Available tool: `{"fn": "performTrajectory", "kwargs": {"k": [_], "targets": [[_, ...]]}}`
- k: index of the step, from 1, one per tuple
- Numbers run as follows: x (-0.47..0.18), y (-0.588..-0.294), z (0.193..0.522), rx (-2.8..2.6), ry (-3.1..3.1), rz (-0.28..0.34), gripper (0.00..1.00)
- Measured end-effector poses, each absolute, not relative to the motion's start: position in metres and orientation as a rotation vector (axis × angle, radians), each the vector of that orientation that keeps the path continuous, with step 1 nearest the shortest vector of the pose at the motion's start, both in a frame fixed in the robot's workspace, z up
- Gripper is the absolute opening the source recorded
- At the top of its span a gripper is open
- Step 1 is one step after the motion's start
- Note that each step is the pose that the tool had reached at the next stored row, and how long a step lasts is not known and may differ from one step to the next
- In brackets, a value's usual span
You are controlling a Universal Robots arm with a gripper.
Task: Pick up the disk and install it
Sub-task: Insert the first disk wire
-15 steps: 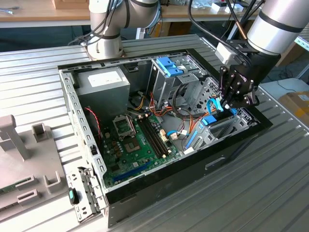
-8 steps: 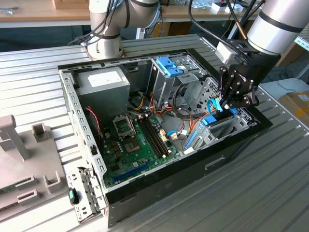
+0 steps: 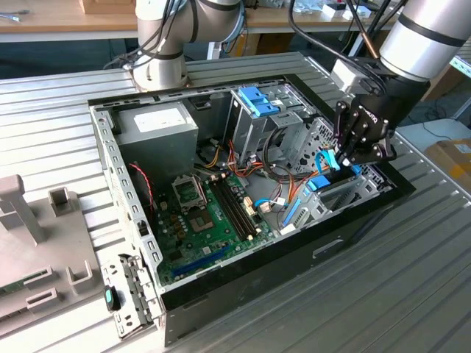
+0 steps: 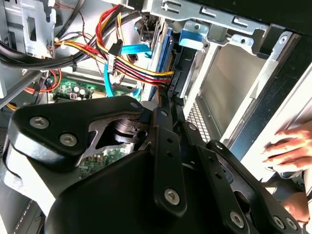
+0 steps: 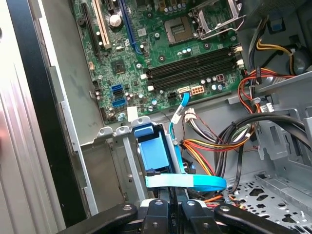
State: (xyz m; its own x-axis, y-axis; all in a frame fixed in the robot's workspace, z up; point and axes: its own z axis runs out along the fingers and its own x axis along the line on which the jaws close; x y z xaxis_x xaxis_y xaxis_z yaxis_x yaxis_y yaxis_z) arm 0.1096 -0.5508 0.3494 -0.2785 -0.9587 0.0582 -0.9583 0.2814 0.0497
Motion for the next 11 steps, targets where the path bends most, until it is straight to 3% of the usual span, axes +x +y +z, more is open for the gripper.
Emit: {"fn": "performTrajectory", "kwargs": {"k": [11], "targets": [[0.1155, -0.5509, 0.3494, 1.845, -2.453, -0.044, 0.16]]}}
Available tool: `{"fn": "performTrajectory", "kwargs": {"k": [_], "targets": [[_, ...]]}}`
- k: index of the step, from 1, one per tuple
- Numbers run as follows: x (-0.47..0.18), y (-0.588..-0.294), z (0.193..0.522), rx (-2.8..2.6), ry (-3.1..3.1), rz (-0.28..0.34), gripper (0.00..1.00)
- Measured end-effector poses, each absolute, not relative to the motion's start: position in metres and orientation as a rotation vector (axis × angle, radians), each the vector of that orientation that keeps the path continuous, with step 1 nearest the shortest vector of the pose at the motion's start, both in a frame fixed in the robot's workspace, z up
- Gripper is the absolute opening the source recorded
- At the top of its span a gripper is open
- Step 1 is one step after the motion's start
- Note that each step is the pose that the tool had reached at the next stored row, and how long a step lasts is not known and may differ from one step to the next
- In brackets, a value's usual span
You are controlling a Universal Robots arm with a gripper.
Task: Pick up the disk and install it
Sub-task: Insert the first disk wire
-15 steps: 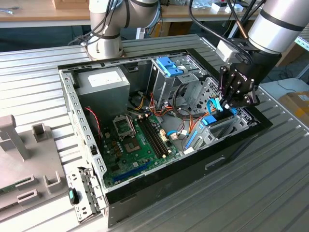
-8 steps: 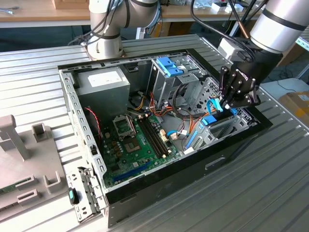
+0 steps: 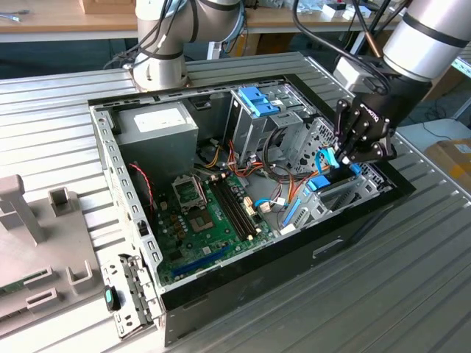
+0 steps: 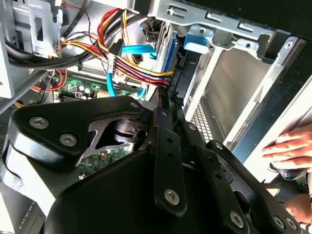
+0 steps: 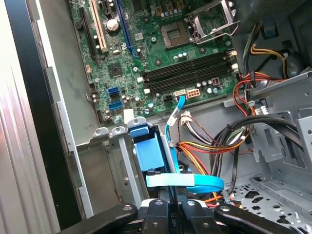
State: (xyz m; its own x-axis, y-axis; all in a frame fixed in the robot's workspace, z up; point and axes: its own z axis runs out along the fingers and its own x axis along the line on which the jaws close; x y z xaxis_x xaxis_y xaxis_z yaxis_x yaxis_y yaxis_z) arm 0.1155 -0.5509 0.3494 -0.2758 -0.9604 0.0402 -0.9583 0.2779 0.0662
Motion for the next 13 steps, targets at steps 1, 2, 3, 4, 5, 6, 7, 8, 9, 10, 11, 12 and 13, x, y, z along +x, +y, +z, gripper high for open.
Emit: {"fn": "performTrajectory", "kwargs": {"k": [1, 2, 3, 4, 5, 6, 7, 8, 9, 10, 11, 12, 13], "targets": [[0.1159, -0.5508, 0.3494, 1.846, -2.452, -0.044, 0.16], [0.1159, -0.5508, 0.3494, 1.846, -2.452, -0.044, 0.16], [0.116, -0.5508, 0.3494, 1.847, -2.451, -0.044, 0.16], [0.1162, -0.5509, 0.3493, 1.849, -2.45, -0.044, 0.16], [0.1163, -0.5509, 0.3493, 1.852, -2.447, -0.044, 0.16], [0.1163, -0.5509, 0.3493, 1.856, -2.445, -0.044, 0.16], [0.1163, -0.5509, 0.3492, 1.856, -2.444, -0.044, 0.16], [0.1164, -0.5517, 0.3492, 1.864, -2.447, -0.051, 0.16], [0.1163, -0.5519, 0.3491, 1.901, -2.42, -0.051, 0.16], [0.1163, -0.5519, 0.3491, 1.917, -2.408, -0.05, 0.16], [0.1163, -0.5519, 0.3491, 1.921, -2.405, -0.05, 0.16], [0.1163, -0.5519, 0.3491, 1.922, -2.404, -0.049, 0.16], [0.1161, -0.5519, 0.3491, 1.926, -2.408, -0.044, 0.16]]}}
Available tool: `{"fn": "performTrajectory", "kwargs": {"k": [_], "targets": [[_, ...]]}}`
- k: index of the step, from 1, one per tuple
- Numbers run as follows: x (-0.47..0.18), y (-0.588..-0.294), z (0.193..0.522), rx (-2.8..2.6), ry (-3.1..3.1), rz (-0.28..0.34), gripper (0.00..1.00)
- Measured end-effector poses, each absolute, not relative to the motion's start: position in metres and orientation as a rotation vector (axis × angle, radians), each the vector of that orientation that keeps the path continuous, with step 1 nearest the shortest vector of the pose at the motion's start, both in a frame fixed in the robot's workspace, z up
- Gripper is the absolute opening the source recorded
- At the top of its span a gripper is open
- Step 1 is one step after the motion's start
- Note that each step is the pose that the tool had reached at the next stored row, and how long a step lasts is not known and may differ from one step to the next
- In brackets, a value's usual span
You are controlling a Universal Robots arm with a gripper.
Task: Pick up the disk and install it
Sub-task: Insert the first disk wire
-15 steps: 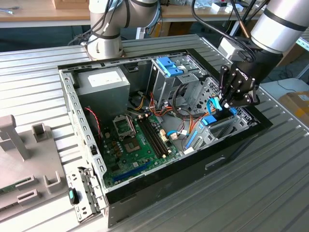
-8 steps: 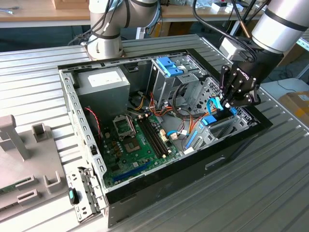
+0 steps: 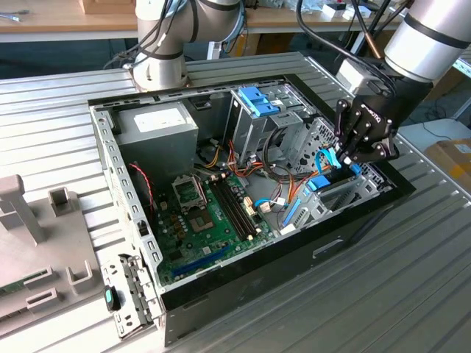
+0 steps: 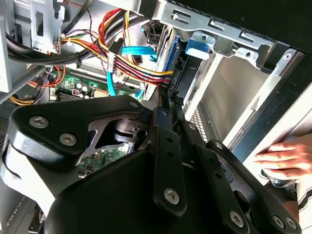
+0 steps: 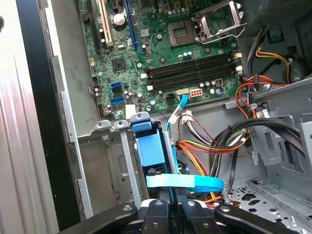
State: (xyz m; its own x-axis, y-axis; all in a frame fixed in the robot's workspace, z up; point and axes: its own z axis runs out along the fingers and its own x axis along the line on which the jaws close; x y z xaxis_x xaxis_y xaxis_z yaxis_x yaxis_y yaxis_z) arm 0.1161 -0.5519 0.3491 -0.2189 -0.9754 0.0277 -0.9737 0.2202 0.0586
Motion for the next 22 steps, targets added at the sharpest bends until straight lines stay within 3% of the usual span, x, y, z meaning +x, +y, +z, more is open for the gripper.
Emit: {"fn": "performTrajectory", "kwargs": {"k": [22], "targets": [[0.1124, -0.5539, 0.3491, 1.929, -2.423, -0.029, 0.16]]}}
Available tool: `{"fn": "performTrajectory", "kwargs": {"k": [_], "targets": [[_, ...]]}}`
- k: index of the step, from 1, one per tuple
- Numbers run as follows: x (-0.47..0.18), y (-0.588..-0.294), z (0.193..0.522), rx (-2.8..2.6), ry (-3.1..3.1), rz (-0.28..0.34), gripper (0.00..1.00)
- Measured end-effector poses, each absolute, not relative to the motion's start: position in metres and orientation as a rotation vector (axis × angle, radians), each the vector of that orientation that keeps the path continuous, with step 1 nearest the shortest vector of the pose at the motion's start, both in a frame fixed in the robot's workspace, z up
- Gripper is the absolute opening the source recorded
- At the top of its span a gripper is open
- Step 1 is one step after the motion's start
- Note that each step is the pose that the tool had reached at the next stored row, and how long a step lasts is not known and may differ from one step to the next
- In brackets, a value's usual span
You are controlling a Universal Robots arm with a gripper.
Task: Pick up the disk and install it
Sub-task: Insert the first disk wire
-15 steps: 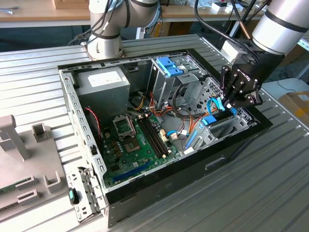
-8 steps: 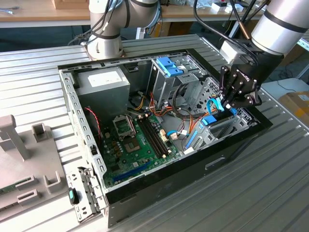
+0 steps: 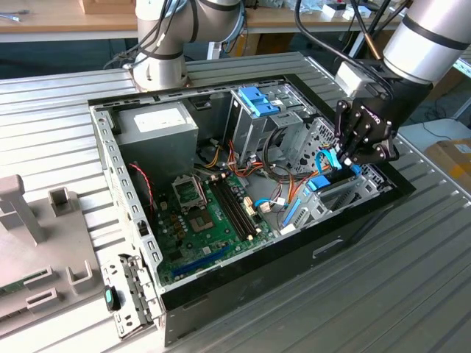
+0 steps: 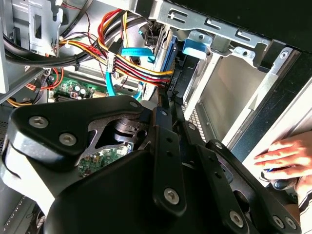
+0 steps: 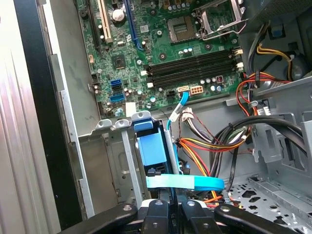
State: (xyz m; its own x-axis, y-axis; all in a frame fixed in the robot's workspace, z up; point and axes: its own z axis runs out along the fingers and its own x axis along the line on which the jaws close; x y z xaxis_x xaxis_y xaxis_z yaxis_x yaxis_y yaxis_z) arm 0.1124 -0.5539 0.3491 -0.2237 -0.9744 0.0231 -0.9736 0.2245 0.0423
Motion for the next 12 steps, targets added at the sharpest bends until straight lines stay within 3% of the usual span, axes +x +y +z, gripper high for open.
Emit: {"fn": "performTrajectory", "kwargs": {"k": [12], "targets": [[0.1124, -0.5541, 0.3474, 1.929, -2.423, -0.029, 0.16]]}}
